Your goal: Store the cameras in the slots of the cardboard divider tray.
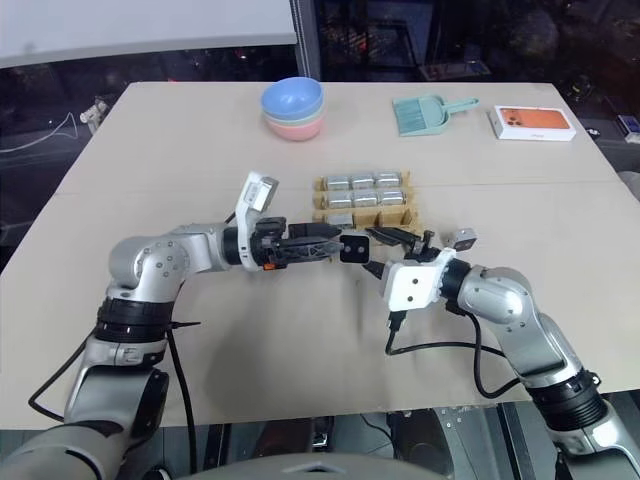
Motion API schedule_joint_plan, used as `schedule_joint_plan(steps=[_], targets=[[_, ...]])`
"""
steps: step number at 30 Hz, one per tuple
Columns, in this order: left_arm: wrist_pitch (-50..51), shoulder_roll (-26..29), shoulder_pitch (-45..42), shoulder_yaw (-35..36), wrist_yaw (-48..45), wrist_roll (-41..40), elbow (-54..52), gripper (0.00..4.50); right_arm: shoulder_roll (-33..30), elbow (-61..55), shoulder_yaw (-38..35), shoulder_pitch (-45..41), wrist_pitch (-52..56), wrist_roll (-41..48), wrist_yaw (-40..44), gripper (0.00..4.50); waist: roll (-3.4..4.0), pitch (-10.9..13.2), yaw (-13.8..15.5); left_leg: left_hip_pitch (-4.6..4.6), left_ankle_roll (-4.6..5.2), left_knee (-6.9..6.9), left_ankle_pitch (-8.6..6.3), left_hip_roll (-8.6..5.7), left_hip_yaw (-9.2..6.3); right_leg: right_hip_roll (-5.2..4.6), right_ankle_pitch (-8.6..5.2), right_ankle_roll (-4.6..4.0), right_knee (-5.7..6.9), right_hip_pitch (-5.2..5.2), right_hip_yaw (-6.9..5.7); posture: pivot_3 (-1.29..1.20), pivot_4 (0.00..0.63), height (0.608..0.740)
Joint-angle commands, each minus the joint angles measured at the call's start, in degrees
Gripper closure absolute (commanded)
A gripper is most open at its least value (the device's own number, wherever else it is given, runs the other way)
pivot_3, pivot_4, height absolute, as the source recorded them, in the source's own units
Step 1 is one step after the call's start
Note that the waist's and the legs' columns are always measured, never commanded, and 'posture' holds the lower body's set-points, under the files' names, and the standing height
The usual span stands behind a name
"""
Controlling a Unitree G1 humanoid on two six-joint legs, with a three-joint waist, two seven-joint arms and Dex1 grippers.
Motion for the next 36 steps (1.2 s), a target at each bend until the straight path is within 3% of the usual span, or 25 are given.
schedule_joint_plan(steps=[1, 9, 13, 17, 33, 36], targets=[[-0.14, 0.71, -0.36, 0.96, -1.27, -1.64, -1.89, 0.08, 0.49, -0.88, -0.34, 0.1, -2.76, -0.89, -1.75, 2.76, 0.0, 0.0, -0.02, 0.0, -0.01, 0.0, 0.01, 0.0, 0.0, 0.0, 0.0, 0.0, 0.0, 0.0, 0.0, 0.0, 0.15, 0.74], [-0.59, 1.65, 0.01, -0.02, -4.59, -2.45, -2.55, 0.08, 0.12, -1.0, -0.13, 0.22, -4.26, -1.79, -1.75, 2.76, 0.0, 0.0, -0.29, 0.01, -0.01, 0.0, 0.0, 0.0, 0.0, 0.0, -0.02, -0.03, 0.0, 0.0, 0.01, 0.0, 0.15, 0.74], [-0.63, 1.85, 0.04, -0.43, -5.11, -2.19, -2.47, 1.15, 0.03, -1.07, -0.39, 0.27, -4.37, -1.95, -1.83, 2.76, 0.0, 0.0, -0.42, 0.01, -0.01, 0.0, 0.0, 0.0, -0.01, 0.0, -0.02, -0.04, 0.0, 0.0, 0.01, 0.0, 0.15, 0.74], [-1.41, 2.7, 0.27, -1.56, -6.21, -0.99, -2.2, 2.92, 0.24, -1.33, -0.42, 0.42, -4.4, -1.98, -1.88, 2.76, 0.0, 0.0, -0.57, 0.01, 0.0, 0.0, 0.0, 0.0, -0.03, 0.0, -0.02, -0.04, 0.0, 0.0, 0.01, 0.0, 0.15, 0.74], [-2.47, 1.73, -0.29, -1.67, -5.64, 0.37, -0.03, 2.92, 1.17, -1.49, -0.64, -0.02, -4.01, -1.9, -2.44, 2.76, 0.0, 0.0, -0.57, 0.01, 0.01, 0.0, 0.0, 0.0, -0.02, 0.0, -0.03, -0.04, 0.0, 0.0, 0.02, 0.0, 0.15, 0.74], [-2.52, 1.26, -0.73, -1.21, -4.72, 0.64, 0.81, 3.73, 1.02, -1.66, -0.59, 0.39, -3.67, -1.76, -2.26, 2.76, -0.01, 0.01, -0.57, 0.01, 0.01, 0.0, 0.0, 0.0, -0.02, 0.0, -0.03, -0.04, 0.0, 0.0, 0.02, 0.0, 0.15, 0.74]])
